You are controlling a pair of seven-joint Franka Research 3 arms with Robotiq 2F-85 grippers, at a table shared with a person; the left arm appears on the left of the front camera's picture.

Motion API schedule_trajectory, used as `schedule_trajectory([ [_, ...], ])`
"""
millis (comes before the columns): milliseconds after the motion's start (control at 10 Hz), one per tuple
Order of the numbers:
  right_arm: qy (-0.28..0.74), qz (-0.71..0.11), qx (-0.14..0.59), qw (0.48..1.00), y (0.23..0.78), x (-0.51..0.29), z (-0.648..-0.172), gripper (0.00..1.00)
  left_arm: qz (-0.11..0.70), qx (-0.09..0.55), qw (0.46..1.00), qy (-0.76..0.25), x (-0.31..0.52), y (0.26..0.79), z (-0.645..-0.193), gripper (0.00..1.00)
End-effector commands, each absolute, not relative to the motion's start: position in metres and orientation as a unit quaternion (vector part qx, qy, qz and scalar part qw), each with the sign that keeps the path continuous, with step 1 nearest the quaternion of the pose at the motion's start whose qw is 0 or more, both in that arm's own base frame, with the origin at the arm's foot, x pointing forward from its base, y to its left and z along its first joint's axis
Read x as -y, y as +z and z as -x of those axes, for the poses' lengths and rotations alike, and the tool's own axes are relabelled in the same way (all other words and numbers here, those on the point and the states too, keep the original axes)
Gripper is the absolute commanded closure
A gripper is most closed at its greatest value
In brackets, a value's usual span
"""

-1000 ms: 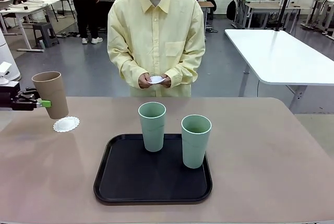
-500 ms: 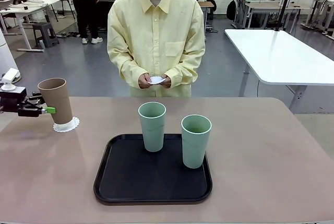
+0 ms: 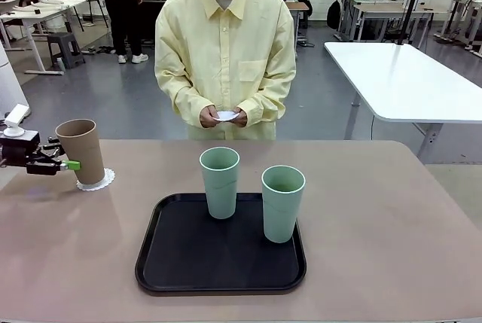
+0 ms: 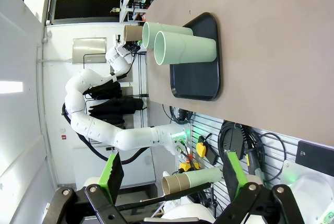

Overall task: Place coasters on the table and set cups on them.
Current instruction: Pick up one Reusable plastic cup and place it on a coaster set by the human.

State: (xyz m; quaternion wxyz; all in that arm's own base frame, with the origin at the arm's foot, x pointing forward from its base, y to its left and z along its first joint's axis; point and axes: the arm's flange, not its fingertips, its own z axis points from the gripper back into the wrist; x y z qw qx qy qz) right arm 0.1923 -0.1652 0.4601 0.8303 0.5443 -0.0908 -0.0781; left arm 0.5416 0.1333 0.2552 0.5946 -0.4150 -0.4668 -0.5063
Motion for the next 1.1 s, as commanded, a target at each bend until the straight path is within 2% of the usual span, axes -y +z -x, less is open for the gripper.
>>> schedule_trajectory([
  [0,-0.071,-0.55,0.098,0.827,0.4602,0.1669,-0.1934,0.0,0.42,0.467,0.583,-0.515,-0.1367,0.2519,-0.5467,0.16],
  [800,-0.071,-0.55,0.098,0.827,0.4602,0.1669,-0.1934,0.0,0.436,0.466,0.589,-0.495,-0.1335,0.2448,-0.5533,0.16],
  [900,-0.071,-0.55,0.098,0.827,0.4602,0.1669,-0.1934,0.0,0.437,0.466,0.588,-0.495,-0.1342,0.2447,-0.5533,0.0],
  [1000,-0.071,-0.55,0.098,0.827,0.4602,0.1669,-0.1934,0.0,0.437,0.462,0.588,-0.499,-0.1346,0.2443,-0.5528,0.0],
])
